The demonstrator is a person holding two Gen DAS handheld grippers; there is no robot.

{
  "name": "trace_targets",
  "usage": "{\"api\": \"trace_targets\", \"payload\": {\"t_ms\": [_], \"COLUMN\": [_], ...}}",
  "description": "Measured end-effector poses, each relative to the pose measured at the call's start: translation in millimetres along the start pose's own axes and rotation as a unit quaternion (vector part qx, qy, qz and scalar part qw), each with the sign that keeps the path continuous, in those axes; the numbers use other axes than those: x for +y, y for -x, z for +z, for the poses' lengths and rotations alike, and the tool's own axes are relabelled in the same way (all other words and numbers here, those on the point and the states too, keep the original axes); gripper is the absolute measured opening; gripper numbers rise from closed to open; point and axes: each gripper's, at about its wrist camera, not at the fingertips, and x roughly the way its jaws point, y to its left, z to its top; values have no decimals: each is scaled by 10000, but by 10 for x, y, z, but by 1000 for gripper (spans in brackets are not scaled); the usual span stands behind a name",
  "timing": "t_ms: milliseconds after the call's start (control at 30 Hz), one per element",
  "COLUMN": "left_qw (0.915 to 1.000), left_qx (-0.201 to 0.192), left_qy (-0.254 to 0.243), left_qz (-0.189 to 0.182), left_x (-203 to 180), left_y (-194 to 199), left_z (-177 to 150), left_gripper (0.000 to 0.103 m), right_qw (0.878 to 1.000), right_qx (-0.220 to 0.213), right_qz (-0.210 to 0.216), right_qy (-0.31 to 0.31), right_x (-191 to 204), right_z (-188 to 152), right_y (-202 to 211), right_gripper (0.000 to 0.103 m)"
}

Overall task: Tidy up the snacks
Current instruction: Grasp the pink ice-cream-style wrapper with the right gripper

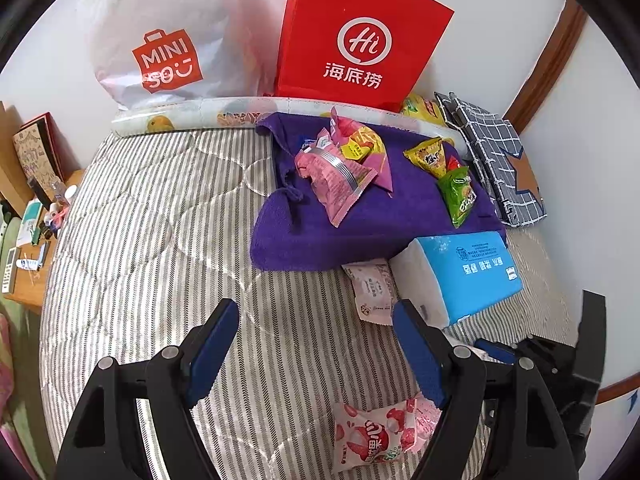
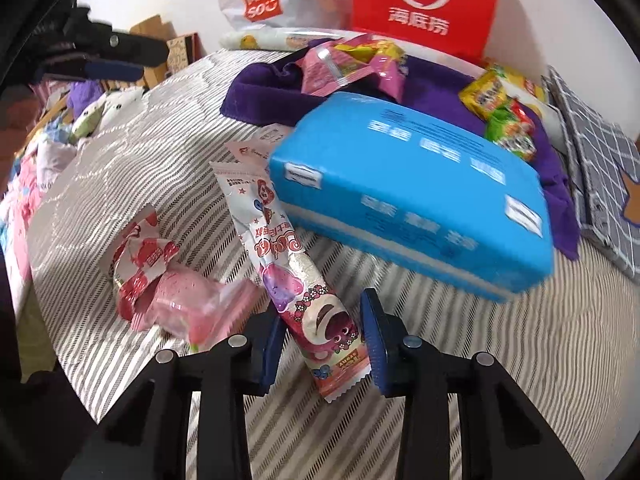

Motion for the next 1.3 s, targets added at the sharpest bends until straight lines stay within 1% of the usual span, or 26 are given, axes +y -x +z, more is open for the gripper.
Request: {"api": "trace_targets", "payload": {"t_ms": [100,200,333,400,467,533,567,633,667,733,833,967,1000,1033,1100,1200,1300], "left_qw": [10000,9999,9998,9998,9997,9997,9996,9995,9995,9993,9991,9990,9989,9987,9985,9981,9975], "left_qx": [45,90,121,145,183,222,251,275,291,341,368,406,421,443,481,541,618], "left_qy": [10,-27,-108,-113,-117,-128,-133,-154,-156,-176,-205,-198,-209,-232,-268,-297,-330], "left_qz": [-44,-65,-74,-71,-79,-61,-48,-39,-31,-20,18,-7,-5,4,13,14,4], "left_x": [-22,-64,-128,-143,-167,-182,-195,-206,-212,-220,-234,-263,-274,-291,-319,-350,-398], "left_y": [-50,-94,-137,-162,-202,-232,-252,-275,-291,-325,-369,-453,-472,-504,-568,-658,-774], "left_z": [-6,-15,-31,-35,-36,-40,-41,-41,-42,-41,-43,-33,-28,-22,-8,15,39], "left_gripper": [78,78,78,78,78,78,78,78,78,78,78,78,77,77,77,76,76], "right_qw": [9996,9979,9923,9887,9864,9825,9804,9776,9783,9823,9828,9816,9821,9835,9853,9857,9834], "right_qx": [-13,-11,-11,51,83,158,187,127,112,33,-155,-294,-258,-207,-240,-216,-219], "right_qz": [-188,-334,-575,-643,-722,-692,-686,-712,-691,-504,-570,-493,-515,-590,-781,-715,-818], "right_qy": [-206,-551,-1100,-1350,-1474,-1721,-1837,-1976,-1949,-1804,-1750,-1823,-1792,-1697,-1502,-1513,-1607], "right_x": [-73,-226,-502,-620,-670,-712,-720,-715,-702,-677,-698,-732,-720,-695,-661,-707,-798], "right_z": [-75,-163,-274,-304,-318,-317,-321,-320,-315,-314,-310,-326,-325,-322,-315,-342,-376], "right_y": [83,176,292,286,264,193,162,152,153,174,207,175,142,108,111,147,208], "right_gripper": [35,33,32,32,32,33,34,40,41,49,57,57,54,48,40,37,34]}}
